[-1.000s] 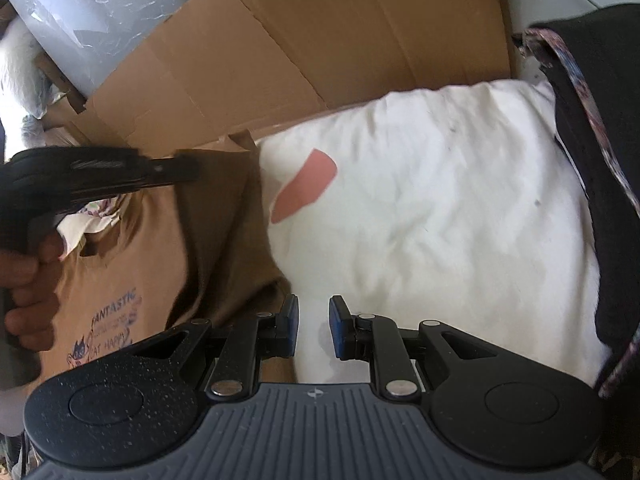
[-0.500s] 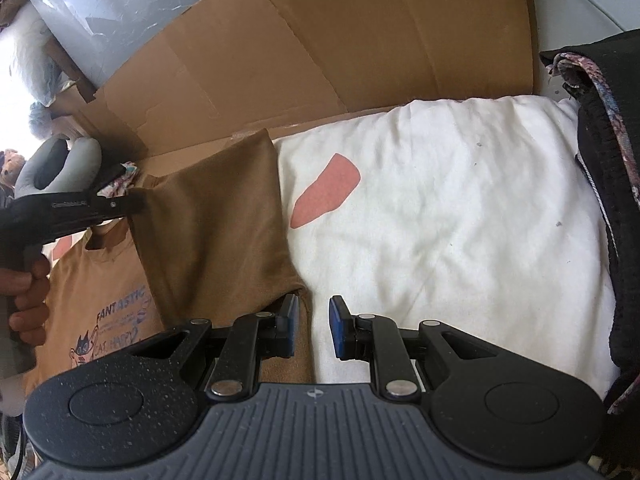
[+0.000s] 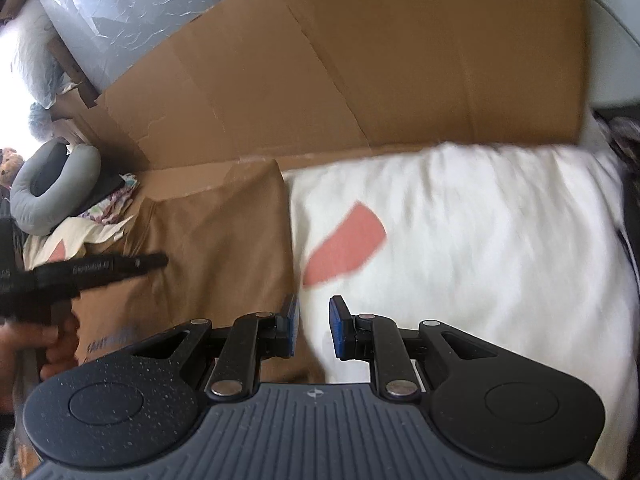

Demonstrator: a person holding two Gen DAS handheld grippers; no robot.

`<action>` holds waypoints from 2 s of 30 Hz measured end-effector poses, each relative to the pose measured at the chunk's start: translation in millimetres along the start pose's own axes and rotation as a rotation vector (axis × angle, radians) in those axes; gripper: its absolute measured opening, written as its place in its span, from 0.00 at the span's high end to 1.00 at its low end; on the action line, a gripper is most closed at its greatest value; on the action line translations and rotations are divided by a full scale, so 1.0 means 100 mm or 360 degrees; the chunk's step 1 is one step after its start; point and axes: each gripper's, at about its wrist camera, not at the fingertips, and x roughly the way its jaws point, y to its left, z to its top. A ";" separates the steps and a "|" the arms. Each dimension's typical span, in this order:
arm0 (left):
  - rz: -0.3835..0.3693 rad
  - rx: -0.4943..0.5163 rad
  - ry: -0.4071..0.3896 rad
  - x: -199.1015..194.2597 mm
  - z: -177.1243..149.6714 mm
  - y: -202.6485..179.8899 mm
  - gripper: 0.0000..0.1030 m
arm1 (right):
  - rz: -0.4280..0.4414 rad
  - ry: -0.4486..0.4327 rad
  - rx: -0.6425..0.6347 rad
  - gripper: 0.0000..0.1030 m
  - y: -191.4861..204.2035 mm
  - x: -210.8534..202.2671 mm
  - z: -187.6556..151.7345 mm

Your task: Fold clothes

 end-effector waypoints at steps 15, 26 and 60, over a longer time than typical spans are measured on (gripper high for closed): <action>-0.0110 -0.0081 -0.0022 -0.22 0.02 0.15 0.96 | -0.0006 -0.0059 -0.0131 0.71 0.36 0.62 0.57; -0.0161 -0.0082 -0.0028 -0.38 0.05 0.11 0.97 | -0.0072 0.0040 -0.0254 0.62 0.53 1.15 0.85; -0.0130 -0.0110 -0.0004 -0.34 0.03 0.24 0.97 | -0.0048 0.0049 -0.0337 0.96 0.58 1.34 0.89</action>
